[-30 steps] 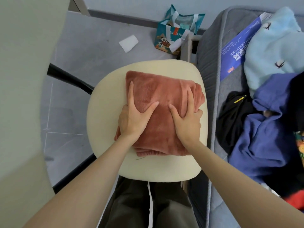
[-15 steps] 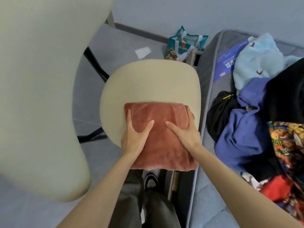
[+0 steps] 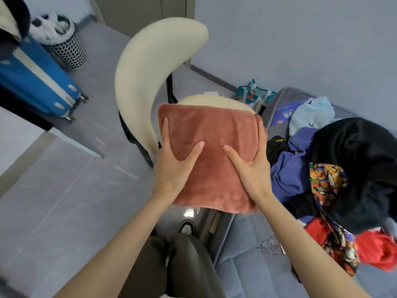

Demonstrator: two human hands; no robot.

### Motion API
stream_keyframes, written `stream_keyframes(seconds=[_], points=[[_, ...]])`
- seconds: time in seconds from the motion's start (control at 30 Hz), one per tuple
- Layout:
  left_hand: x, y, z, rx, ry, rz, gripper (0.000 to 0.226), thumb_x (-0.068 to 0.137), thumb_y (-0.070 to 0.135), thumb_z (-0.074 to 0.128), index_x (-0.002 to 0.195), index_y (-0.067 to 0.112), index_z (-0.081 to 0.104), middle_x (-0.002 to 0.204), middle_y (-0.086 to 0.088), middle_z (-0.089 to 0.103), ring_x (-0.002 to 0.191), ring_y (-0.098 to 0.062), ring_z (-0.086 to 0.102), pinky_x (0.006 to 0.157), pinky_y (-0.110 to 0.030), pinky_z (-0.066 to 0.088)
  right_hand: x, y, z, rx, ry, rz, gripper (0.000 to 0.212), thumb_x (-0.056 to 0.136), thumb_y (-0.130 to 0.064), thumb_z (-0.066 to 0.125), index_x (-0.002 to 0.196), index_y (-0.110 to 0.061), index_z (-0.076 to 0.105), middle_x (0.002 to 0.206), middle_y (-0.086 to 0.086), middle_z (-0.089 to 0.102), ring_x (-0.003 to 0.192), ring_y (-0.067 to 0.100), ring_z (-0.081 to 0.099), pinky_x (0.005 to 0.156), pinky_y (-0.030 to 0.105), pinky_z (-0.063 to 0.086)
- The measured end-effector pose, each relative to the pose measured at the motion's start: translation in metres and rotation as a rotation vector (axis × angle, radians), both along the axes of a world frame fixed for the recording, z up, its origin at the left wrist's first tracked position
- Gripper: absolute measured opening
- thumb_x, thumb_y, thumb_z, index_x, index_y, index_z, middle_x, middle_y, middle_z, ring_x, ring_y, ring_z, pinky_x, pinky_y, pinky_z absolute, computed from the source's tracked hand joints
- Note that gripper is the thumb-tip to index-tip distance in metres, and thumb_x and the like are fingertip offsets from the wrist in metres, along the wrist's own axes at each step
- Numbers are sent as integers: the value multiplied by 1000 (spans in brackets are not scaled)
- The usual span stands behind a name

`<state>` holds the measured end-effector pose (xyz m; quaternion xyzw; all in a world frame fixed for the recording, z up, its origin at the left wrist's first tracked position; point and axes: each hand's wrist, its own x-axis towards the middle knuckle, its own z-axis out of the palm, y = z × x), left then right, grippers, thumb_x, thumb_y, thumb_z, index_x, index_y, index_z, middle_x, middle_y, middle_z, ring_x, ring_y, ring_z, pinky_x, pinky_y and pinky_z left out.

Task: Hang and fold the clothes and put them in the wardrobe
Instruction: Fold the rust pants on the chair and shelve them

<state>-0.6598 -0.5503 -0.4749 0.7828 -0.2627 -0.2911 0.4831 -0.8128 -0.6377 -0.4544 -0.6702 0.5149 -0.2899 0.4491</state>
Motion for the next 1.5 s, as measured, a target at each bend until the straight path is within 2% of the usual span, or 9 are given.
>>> stream_keyframes(seconds=[0.13, 0.23, 0.33, 0.47, 0.7, 0.83, 1.07, 1.4, 1.5], points=[[19, 31, 64, -75, -76, 88, 93, 62, 85, 56, 134, 70, -2, 145, 25, 38, 120, -3, 50, 89, -23, 37, 24, 15, 60, -96, -41, 84, 95, 70, -67, 70, 143, -58, 10, 136, -46, 28, 124, -14, 39, 98, 16, 33], [45, 58, 108, -133, -102, 160, 94, 63, 83, 58, 133, 70, -2, 136, 43, 34, 120, 2, 47, 94, -24, 34, 56, 30, 100, -165, -92, 164, 95, 71, -68, 69, 144, -55, 11, 127, -52, 27, 110, -31, 34, 86, -2, 30], [79, 94, 147, -198, -138, 220, 95, 64, 82, 58, 136, 66, -1, 123, 57, 25, 114, 14, 41, 90, -18, 30, 102, 53, 138, -172, -158, 283, 94, 71, -67, 70, 144, -57, 10, 139, -44, 27, 122, -21, 36, 100, 14, 33], [130, 160, 196, -242, -198, 333, 95, 66, 80, 58, 137, 64, -3, 143, 29, 35, 125, -1, 45, 101, -29, 36, 173, 102, 184, -189, -244, 443, 94, 73, -65, 71, 143, -58, 10, 147, -28, 31, 132, -2, 38, 109, 42, 37], [206, 306, 275, -279, -372, 535, 94, 72, 76, 57, 141, 58, -4, 145, 19, 37, 127, -9, 47, 107, -34, 35, 289, 221, 257, -275, -374, 698, 91, 74, -66, 68, 143, -57, 10, 126, -55, 23, 132, -5, 36, 111, 41, 35], [245, 390, 320, -235, -451, 643, 93, 71, 80, 53, 138, 62, -8, 145, 16, 40, 127, -14, 48, 105, -35, 36, 349, 293, 297, -285, -456, 827, 91, 75, -65, 67, 146, -50, 12, 144, -30, 31, 135, 2, 36, 112, 43, 35], [310, 499, 402, -222, -555, 756, 94, 71, 85, 47, 137, 61, -14, 136, 16, 43, 106, -10, 51, 87, -31, 39, 446, 388, 376, -232, -549, 1049, 90, 73, -68, 66, 144, -53, 12, 136, -18, 39, 125, 6, 46, 106, 43, 42], [442, 560, 492, -251, -628, 847, 101, 66, 87, 50, 141, 56, -10, 106, 37, 41, 119, -12, 51, 107, -45, 38, 603, 441, 474, -323, -624, 1177, 89, 77, -65, 64, 147, -45, 14, 142, -14, 42, 117, 6, 47, 98, 29, 38], [492, 565, 513, -272, -623, 843, 106, 63, 88, 52, 142, 53, -10, 117, 28, 42, 122, -14, 50, 108, -45, 38, 657, 442, 496, -324, -624, 1209, 92, 77, -65, 64, 149, -41, 12, 143, -10, 41, 121, 12, 47, 97, 30, 37]])
